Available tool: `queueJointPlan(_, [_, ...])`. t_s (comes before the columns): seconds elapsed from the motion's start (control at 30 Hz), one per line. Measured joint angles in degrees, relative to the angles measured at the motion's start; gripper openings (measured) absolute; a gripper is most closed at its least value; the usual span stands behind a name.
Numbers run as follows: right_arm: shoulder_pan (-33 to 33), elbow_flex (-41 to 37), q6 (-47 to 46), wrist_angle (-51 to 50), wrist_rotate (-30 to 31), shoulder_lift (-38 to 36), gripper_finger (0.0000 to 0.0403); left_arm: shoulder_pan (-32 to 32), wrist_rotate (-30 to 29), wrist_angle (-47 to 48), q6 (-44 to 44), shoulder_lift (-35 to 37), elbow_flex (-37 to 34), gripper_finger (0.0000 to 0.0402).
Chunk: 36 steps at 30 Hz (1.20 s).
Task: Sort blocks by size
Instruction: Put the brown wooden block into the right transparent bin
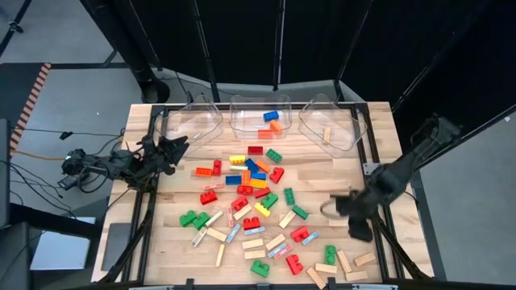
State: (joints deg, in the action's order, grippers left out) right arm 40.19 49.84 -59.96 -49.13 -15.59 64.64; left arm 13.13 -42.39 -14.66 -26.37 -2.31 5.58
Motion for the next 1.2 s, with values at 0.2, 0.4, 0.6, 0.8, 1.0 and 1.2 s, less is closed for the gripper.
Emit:
queueJointPlan(0.2, [5.5,0.0,-5.0,13.7,0.1,9.5,0.0171,0.0,-0.1,0.0,-1.1,0.0,0.0,0.0269])
queueJointPlan(0.4, [9.8,0.1,-10.2,29.6,0.1,19.2,0.0171,0.0,-0.1,0.0,-1.3,0.0,0.0,0.0269])
queueJointPlan(0.6, [12.4,4.0,-15.1,27.4,4.5,27.7,0.0162,0.0,-0.1,0.0,-1.4,0.0,0.0,0.0269])
queueJointPlan(0.8, [15.1,5.4,-30.0,18.3,11.0,29.6,0.0155,0.0,-0.1,0.0,-1.4,0.0,0.0,0.0269])
queueJointPlan(1.0, [17.7,5.4,-40.3,16.1,14.3,28.5,0.0158,0.0,-0.1,0.0,-1.4,0.0,0.0,0.0269])
queueJointPlan(1.2, [18.4,5.4,-42.6,17.2,14.3,29.5,0.0174,0.0,-0.1,0.0,-1.4,0.0,0.0,0.0269])
